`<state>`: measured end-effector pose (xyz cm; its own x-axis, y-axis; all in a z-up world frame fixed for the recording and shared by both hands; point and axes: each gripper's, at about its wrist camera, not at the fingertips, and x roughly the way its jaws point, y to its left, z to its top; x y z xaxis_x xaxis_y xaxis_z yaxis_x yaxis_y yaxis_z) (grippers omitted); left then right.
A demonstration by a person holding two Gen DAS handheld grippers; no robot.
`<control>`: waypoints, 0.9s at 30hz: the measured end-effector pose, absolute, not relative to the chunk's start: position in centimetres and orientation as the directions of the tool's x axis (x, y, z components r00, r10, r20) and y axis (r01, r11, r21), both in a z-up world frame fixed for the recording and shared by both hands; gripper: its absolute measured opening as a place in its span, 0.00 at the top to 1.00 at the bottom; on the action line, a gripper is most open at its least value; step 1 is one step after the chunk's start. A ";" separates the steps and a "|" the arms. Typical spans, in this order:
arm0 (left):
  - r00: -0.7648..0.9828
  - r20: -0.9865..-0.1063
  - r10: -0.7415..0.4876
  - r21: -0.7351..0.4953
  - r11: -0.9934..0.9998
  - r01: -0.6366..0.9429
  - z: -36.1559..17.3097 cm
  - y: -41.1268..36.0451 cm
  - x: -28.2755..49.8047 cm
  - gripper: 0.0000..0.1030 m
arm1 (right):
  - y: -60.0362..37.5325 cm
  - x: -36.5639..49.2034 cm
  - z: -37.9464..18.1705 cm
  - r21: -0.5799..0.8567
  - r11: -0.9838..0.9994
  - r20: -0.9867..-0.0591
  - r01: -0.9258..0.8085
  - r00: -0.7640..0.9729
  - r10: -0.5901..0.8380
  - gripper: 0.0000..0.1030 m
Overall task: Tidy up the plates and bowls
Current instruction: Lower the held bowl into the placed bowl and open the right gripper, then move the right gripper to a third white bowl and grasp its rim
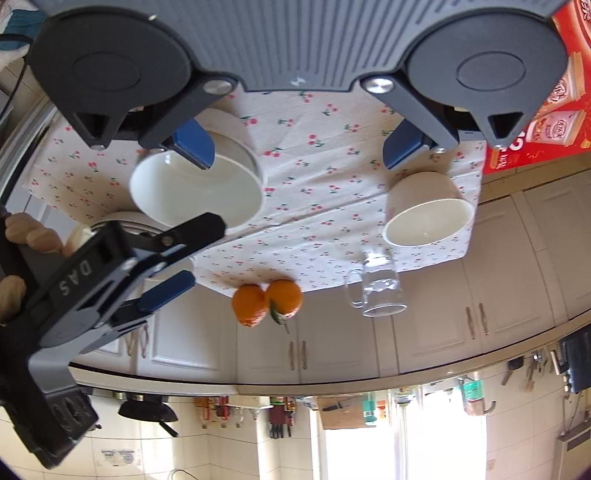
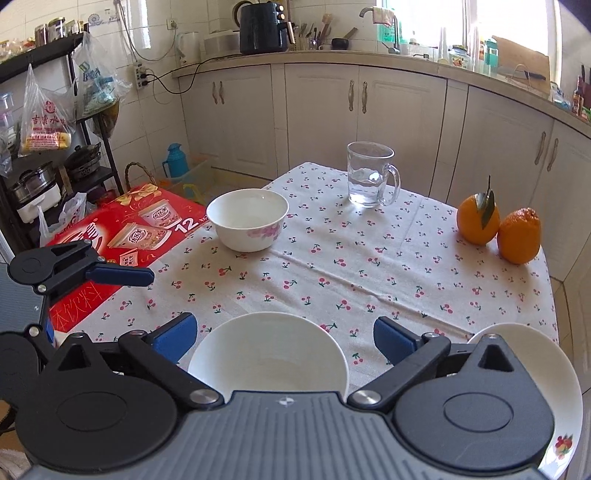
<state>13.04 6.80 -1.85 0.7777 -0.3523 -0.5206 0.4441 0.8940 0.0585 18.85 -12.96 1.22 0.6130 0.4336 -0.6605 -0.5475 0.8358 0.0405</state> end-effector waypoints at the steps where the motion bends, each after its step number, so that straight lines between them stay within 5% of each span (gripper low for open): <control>1: 0.787 -0.518 -0.334 0.062 0.903 0.424 -1.9 7.5 13.5 0.05 | -12.6 19.1 1.4 0.029 0.832 -0.663 -0.555 0.612 0.431 0.00; 11: 0.835 -0.508 -0.211 0.073 0.955 0.286 -2.6 11.9 18.3 0.05 | -8.3 22.8 2.4 -0.025 0.763 -0.681 -0.645 0.570 0.460 0.00; 27: 0.821 -0.541 -0.183 0.079 0.960 0.267 -5.1 12.3 24.8 0.05 | -2.7 32.4 1.3 0.006 0.607 -0.741 -0.795 0.404 0.537 0.01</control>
<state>24.85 12.31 -5.11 0.8210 -0.1834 -0.5407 0.2668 0.9605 0.0793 32.39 -2.67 1.30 0.4042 0.5366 -0.7408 -0.7948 0.6068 0.0059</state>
